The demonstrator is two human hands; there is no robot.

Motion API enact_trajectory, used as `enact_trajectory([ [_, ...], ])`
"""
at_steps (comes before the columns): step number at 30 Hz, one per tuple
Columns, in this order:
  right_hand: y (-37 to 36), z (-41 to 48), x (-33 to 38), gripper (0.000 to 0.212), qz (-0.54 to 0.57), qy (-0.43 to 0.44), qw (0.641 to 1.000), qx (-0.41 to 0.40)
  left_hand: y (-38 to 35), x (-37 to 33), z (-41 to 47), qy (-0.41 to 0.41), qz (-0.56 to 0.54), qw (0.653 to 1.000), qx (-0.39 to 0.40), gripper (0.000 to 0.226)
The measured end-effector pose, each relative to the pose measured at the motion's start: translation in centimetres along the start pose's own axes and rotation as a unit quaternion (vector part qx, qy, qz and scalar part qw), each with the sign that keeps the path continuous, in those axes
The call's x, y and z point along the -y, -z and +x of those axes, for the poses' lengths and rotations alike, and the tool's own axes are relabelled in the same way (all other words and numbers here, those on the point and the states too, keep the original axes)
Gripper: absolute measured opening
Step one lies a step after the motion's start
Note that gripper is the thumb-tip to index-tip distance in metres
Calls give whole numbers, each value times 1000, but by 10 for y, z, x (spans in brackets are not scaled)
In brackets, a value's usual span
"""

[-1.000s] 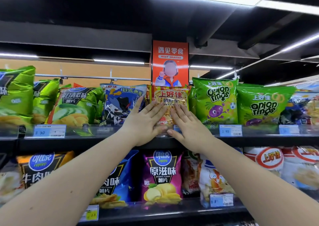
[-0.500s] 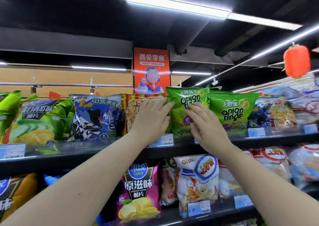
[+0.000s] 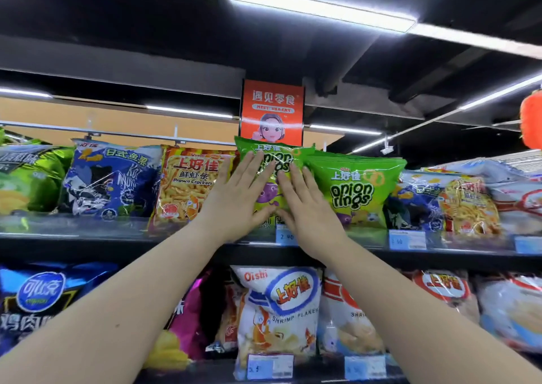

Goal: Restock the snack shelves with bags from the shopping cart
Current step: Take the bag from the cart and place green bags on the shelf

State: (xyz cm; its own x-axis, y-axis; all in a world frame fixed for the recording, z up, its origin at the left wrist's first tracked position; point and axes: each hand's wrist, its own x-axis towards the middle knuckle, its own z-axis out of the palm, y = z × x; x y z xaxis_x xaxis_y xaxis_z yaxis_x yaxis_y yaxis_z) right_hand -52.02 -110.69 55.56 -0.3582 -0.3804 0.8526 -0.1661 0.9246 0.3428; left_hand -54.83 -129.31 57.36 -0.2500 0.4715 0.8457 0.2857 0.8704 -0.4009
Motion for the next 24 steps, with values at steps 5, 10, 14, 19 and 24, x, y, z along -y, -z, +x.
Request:
enact_trajectory([
  [5, 10, -21, -14, 56, 4, 58, 996, -70, 20, -26, -2, 27, -3, 999, -42, 74],
  [10, 23, -49, -64, 50, -70, 45, 980, -180, 31, -60, 10, -20, 4, 994, -109, 65],
  [14, 33, -65, -97, 60, -72, -40, 989, -124, 27, -86, 29, -80, 53, 994, -58, 72],
  [19, 34, -49, -120, 74, -44, -57, 997, 3, 20, -100, 58, -46, 81, 995, 42, 82],
  [24, 37, -33, -128, 73, 26, -81, 993, 81, 18, -108, 74, -10, 90, 993, 71, 85],
])
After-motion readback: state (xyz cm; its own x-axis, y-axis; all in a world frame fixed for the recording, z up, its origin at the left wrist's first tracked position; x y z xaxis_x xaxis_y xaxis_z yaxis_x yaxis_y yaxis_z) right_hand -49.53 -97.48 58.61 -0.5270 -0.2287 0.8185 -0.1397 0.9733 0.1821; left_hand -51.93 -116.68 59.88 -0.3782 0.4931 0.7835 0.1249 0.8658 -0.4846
